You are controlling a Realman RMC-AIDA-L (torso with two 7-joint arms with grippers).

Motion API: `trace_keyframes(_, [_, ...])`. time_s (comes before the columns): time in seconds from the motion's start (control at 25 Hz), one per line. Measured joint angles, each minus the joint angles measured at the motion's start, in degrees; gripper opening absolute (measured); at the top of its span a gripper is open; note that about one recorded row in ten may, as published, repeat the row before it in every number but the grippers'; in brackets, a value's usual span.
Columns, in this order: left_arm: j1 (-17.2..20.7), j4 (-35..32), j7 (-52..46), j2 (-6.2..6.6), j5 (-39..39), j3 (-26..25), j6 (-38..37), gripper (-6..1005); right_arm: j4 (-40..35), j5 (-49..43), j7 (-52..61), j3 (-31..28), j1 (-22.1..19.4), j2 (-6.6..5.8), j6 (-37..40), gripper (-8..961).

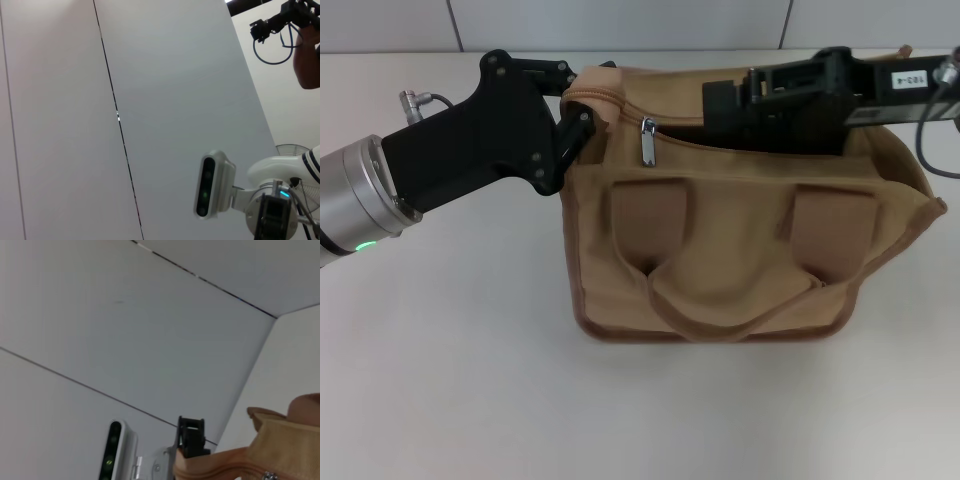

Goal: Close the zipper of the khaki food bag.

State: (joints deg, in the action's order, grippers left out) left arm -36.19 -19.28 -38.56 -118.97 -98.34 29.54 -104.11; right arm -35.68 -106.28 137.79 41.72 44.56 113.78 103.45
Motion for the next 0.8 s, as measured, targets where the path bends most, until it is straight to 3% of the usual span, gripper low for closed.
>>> trace_keyframes(0.4, [-0.6, 0.1, 0.1, -0.09, 0.1, 0.0, 0.0, 28, 0.0, -0.1, 4.5, 6.7, 2.4, 0.58, -4.5, 343])
trace_keyframes(0.8, [-1.9, 0.7, 0.1, -0.12, 1.5, 0.4, -0.1, 33, 0.1, -0.1, 6.0, 8.9, 3.2, 1.17, -7.4, 340])
